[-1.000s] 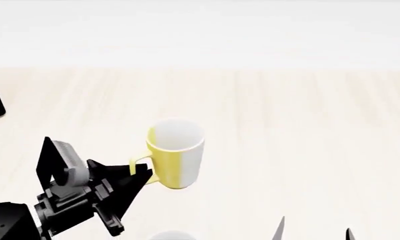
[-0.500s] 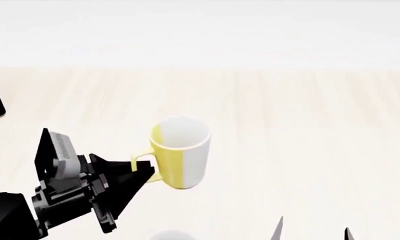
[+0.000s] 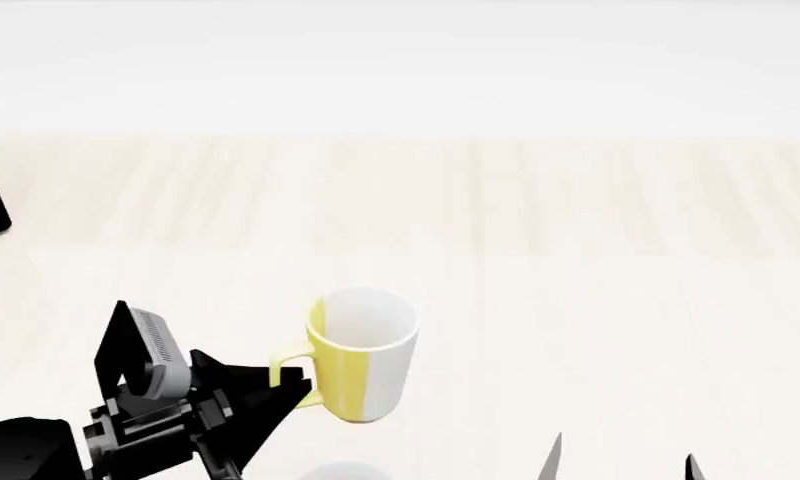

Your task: Put the yellow and white mug to the front of the white mug.

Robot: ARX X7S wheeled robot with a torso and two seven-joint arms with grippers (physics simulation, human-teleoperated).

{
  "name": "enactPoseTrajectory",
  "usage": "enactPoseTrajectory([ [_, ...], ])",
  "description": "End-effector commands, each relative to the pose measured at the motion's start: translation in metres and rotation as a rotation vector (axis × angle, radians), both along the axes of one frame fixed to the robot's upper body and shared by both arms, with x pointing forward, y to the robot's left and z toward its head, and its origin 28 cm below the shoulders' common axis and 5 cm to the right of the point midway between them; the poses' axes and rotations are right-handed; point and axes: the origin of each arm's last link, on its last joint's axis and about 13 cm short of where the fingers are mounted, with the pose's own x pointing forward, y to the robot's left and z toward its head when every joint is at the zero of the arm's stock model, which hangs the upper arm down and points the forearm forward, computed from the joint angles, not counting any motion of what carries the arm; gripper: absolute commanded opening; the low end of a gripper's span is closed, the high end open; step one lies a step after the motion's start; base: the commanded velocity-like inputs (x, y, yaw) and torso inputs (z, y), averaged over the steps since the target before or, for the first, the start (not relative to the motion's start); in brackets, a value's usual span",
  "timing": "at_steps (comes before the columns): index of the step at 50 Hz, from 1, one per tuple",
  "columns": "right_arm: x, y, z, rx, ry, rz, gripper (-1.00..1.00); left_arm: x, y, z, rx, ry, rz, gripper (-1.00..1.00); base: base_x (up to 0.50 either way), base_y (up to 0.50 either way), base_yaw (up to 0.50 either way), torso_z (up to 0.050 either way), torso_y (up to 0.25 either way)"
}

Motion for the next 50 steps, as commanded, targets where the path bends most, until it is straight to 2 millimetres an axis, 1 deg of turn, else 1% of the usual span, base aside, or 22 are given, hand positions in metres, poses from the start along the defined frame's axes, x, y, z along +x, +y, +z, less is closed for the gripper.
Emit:
enactPoseTrajectory([
  [1,0.0,0.001,0.0,-0.003,0.0,0.005,1.0,-0.001,0.0,-0.018,0.006,0.02,0.003,-1.0,0.0,0.0,0.0,0.0,0.0],
  [7,-0.001,0.0,0.001,-0.002,-0.003,0.005,1.0,-0.005,-0.001,-0.034,-0.007,0.051,0.005,-1.0,0.0,0.0,0.0,0.0,0.0],
  [13,-0.001,0.001,0.001,-0.003,-0.005,0.007,1.0,-0.009,0.0,-0.04,-0.01,0.073,0.018,-1.0,0.0,0.0,0.0,0.0,0.0],
  [30,-0.002,0.002,0.001,-0.006,-0.01,0.012,1.0,-0.015,0.001,-0.048,0.014,0.095,0.035,-1.0,0.0,0.0,0.0,0.0,0.0],
  [43,-0.002,0.002,0.002,-0.007,-0.011,0.013,1.0,-0.015,0.001,-0.047,0.022,0.088,0.039,-1.0,0.0,0.0,0.0,0.0,0.0],
  [45,-0.002,0.002,0.002,-0.007,-0.012,0.013,1.0,-0.014,0.001,-0.046,0.027,0.087,0.068,-1.0,0.0,0.0,0.0,0.0,0.0],
  [46,-0.002,0.002,0.002,-0.007,-0.012,0.012,1.0,-0.015,0.001,-0.047,0.025,0.088,0.057,1.0,0.0,0.0,0.0,0.0,0.0],
  [50,-0.002,0.002,0.002,-0.007,-0.011,0.013,1.0,-0.014,0.0,-0.046,0.024,0.086,0.059,1.0,0.0,0.0,0.0,0.0,0.0],
])
